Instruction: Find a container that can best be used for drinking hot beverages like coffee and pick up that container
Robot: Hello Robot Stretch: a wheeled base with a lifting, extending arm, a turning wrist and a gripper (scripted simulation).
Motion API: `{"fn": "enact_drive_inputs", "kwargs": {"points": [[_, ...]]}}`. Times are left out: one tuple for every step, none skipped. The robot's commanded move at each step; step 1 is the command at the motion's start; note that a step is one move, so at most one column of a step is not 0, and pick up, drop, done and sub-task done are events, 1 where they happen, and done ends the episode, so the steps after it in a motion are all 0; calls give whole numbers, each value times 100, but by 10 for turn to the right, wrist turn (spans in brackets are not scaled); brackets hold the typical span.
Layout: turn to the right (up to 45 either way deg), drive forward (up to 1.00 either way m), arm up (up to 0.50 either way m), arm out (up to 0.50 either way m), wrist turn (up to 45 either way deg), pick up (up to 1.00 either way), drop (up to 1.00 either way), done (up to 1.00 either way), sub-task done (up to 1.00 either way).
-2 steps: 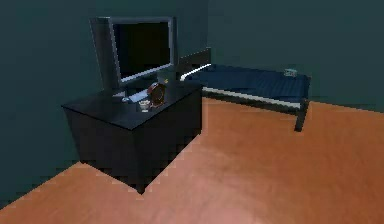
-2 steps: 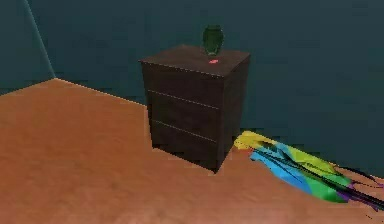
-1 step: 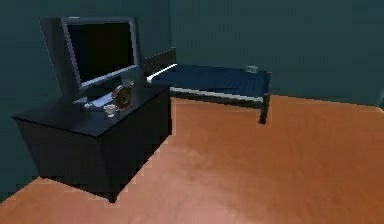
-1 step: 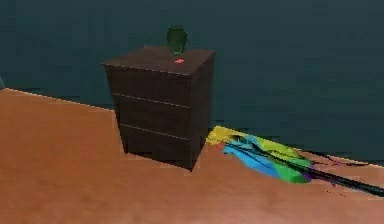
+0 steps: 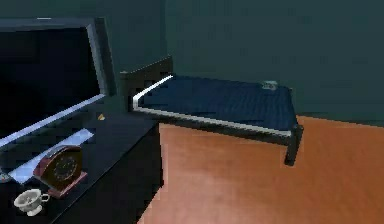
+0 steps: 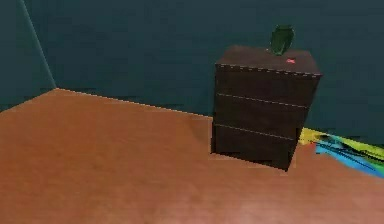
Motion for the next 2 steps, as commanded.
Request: {"fn": "enact_drive_inputs", "kwargs": {"points": [[240,0,0,0,0,0,0,0,0],[0,5,0,0,0,0,0,0,0]]}}
